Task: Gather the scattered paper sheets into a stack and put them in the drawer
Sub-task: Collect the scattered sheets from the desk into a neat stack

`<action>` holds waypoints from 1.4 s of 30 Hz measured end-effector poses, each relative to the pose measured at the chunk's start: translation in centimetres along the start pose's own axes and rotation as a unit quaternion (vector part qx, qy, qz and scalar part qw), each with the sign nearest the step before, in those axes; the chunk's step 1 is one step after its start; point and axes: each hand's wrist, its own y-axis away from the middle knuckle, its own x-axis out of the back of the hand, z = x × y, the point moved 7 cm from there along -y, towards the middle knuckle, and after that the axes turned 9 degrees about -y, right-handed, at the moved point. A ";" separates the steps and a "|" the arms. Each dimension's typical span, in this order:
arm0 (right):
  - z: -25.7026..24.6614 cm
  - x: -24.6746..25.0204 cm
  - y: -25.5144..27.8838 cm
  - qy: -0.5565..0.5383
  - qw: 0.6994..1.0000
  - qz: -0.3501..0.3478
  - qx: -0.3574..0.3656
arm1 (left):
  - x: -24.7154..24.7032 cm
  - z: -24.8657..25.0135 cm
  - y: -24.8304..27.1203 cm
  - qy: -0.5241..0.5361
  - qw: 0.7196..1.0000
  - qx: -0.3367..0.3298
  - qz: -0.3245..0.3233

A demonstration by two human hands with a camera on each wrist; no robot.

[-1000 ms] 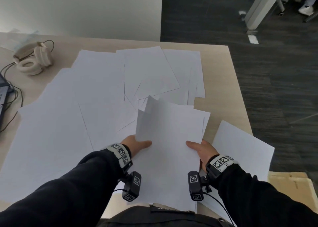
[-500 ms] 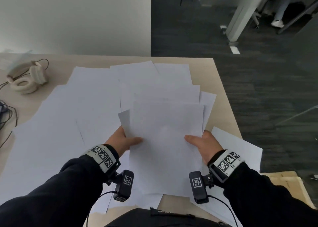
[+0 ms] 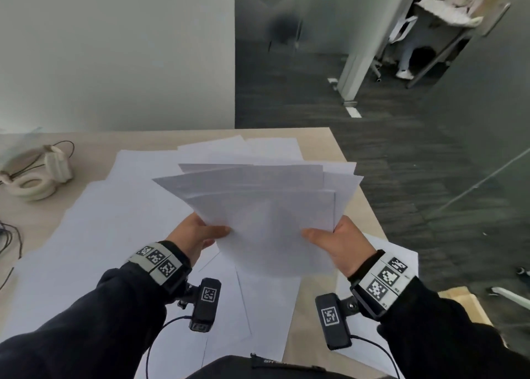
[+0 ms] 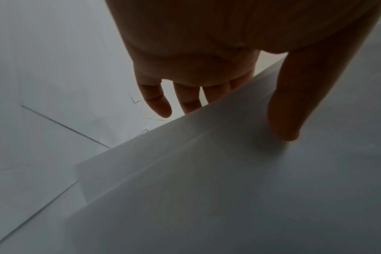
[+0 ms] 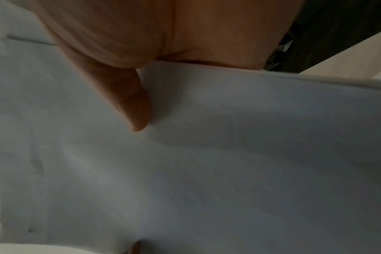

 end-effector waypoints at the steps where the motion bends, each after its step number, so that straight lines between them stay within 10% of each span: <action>1: -0.4 -0.3 0.3 0.002 1.000 0.002 0.007 | 0.1 0.1 0.1 -0.003 1.000 -0.007 -0.002; 11: 2.7 0.6 1.7 0.012 0.982 0.189 0.017 | 3.0 2.9 1.9 -0.144 0.984 -0.083 0.058; 42: 6.5 0.5 5.2 -0.135 0.969 0.207 0.033 | -2.2 0.8 3.9 -0.160 0.985 -0.046 -0.031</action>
